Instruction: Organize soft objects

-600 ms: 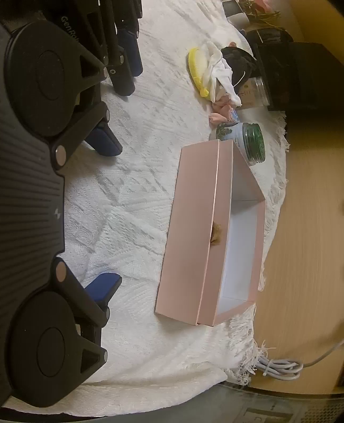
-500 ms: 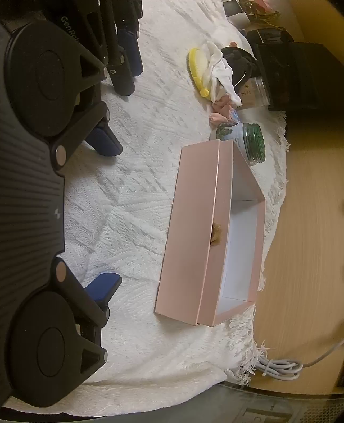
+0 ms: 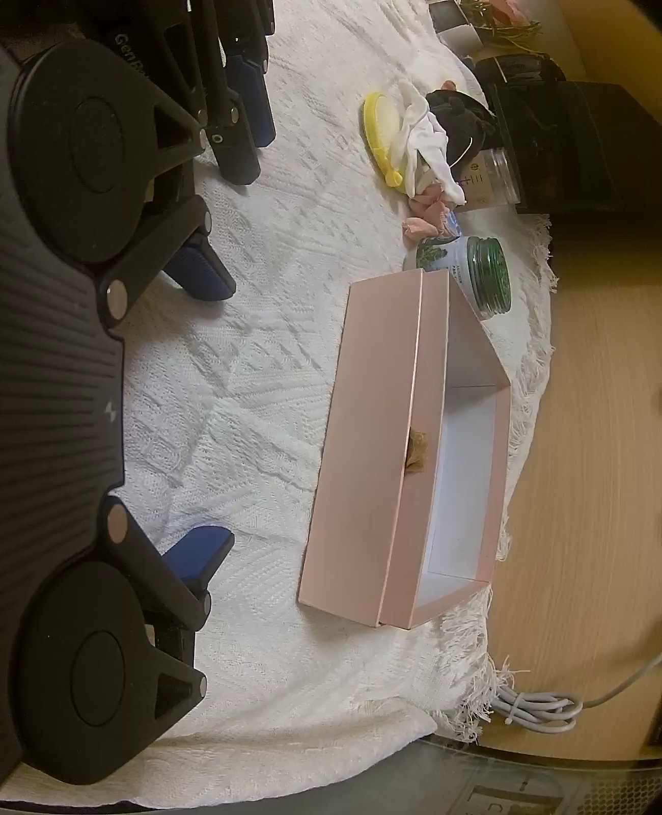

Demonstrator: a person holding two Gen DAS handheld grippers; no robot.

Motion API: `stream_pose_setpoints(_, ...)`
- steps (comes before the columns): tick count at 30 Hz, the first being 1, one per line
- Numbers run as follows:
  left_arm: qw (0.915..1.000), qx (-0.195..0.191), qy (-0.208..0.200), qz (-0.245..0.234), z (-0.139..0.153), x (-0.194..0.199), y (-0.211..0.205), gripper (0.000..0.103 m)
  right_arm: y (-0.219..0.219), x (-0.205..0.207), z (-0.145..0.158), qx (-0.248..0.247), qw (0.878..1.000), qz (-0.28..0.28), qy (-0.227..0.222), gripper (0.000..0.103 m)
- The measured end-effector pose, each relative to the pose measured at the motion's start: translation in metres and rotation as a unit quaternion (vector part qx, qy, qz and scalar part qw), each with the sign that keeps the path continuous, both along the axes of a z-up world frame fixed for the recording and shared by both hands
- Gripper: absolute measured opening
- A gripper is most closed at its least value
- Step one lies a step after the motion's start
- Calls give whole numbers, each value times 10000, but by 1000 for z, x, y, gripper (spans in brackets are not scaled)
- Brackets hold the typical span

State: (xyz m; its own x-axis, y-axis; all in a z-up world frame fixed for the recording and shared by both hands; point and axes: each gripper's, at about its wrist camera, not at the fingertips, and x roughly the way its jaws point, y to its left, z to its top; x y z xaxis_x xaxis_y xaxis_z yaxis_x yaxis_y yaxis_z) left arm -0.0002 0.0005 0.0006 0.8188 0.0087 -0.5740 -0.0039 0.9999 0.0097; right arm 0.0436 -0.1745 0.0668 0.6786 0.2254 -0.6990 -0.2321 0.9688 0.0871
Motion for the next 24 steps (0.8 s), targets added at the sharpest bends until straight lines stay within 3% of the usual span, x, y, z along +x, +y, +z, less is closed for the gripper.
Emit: stream_pose_setpoints(24, 10000, 0, -6, 1, 0, -1, -2, 28, 1, -2, 2, -3, 10000, 1, 0, 96)
